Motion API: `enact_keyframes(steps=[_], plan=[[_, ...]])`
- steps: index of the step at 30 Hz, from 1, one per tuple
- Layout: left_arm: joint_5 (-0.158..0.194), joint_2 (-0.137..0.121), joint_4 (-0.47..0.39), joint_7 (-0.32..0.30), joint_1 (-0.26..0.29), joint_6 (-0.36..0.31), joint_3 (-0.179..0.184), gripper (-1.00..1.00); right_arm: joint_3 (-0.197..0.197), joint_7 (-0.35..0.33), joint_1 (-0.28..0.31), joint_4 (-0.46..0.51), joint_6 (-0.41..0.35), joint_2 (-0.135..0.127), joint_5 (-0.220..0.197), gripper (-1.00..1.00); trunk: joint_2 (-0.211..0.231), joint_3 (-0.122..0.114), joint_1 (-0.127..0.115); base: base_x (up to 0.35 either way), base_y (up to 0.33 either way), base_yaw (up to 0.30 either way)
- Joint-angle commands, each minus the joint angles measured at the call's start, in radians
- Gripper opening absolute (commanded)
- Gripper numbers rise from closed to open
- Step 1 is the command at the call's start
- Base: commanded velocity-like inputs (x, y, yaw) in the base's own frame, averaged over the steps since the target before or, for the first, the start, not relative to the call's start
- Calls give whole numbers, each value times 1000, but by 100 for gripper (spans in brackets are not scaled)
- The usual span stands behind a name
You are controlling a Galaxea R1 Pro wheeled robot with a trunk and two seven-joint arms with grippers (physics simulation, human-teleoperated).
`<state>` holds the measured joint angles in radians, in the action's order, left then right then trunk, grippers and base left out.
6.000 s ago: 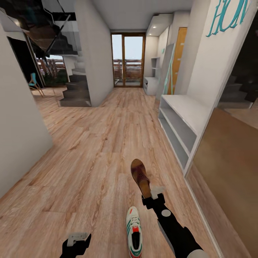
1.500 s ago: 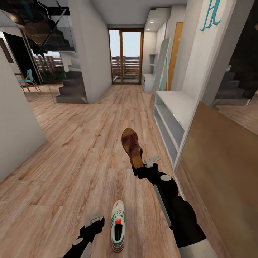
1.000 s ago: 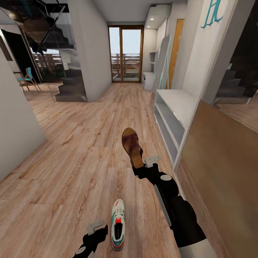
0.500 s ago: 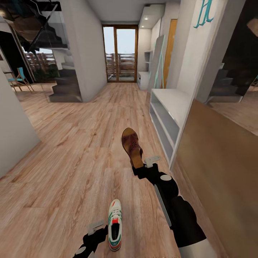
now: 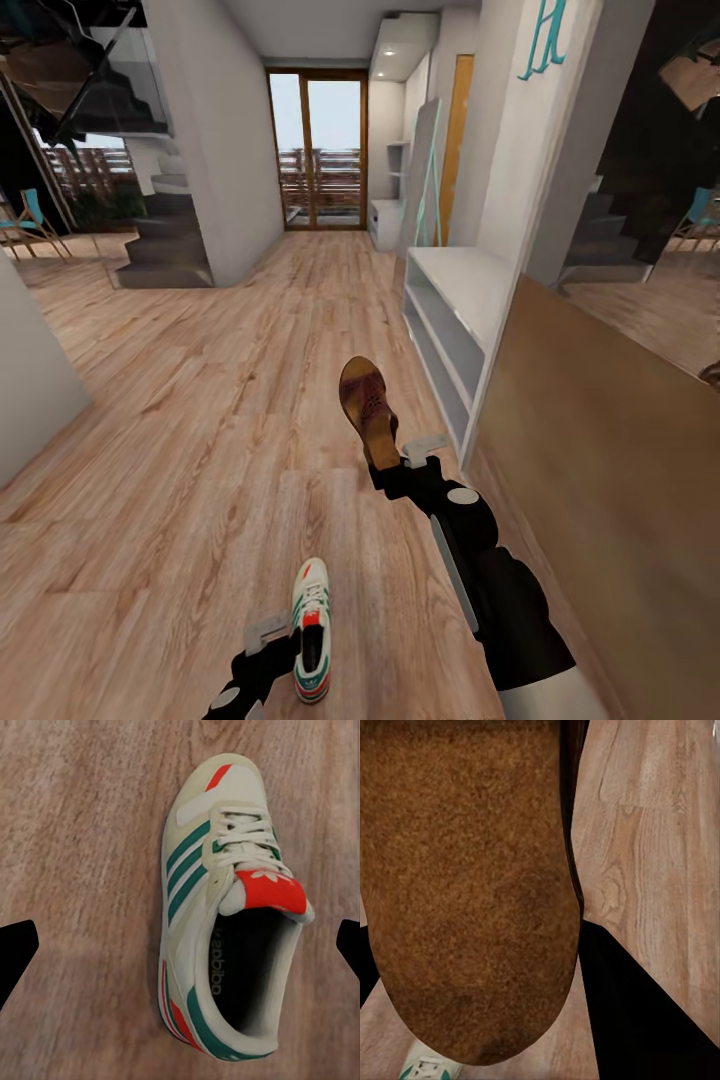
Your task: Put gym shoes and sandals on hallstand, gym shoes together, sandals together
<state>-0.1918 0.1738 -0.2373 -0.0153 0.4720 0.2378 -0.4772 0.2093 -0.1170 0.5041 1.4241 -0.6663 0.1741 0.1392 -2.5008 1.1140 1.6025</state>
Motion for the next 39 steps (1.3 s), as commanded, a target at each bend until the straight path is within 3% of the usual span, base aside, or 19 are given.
enact_keyframes(steps=[1,15,16,17,18,19,21,28,36,39], plan=[[-10,1,-3,-2,0,3,-8,100,-1,-7,1,1,-6,0,8,-100,0,1,0,0,0,-174],[-11,1,-5,-2,0,3,-7,100,4,-7,1,2,-6,0,5,-100,0,1,0,0,0,-117],[-11,1,-5,-2,0,3,-7,100,16,-8,1,-3,-6,0,-97,-100,0,1,0,0,0,0],[-11,1,-5,-2,0,3,-8,100,22,-8,1,-4,-6,0,-124,-100,0,1,0,0,0,0],[-11,1,-5,-2,0,3,-8,100,50,-7,1,-5,-6,0,-214,-100,0,1,0,0,0,0],[-11,1,-5,-2,0,3,-7,100,102,-7,1,-5,-7,0,-338,-100,0,1,0,0,0,0],[-13,1,-5,-2,0,3,0,100,123,-7,1,-5,-7,0,-374,-100,0,1,0,0,0,0],[-18,1,-6,1,0,3,38,100,148,-7,1,-5,-7,0,-408,-100,0,1,0,0,0,0],[-18,1,-7,1,2,2,44,100,149,-7,1,-3,-7,0,-411,-100,0,1,0,0,0,0],[-18,1,-7,1,3,2,44,100,147,-7,1,-3,-7,-2,-408,-100,-1,12,1,0,0,0]])
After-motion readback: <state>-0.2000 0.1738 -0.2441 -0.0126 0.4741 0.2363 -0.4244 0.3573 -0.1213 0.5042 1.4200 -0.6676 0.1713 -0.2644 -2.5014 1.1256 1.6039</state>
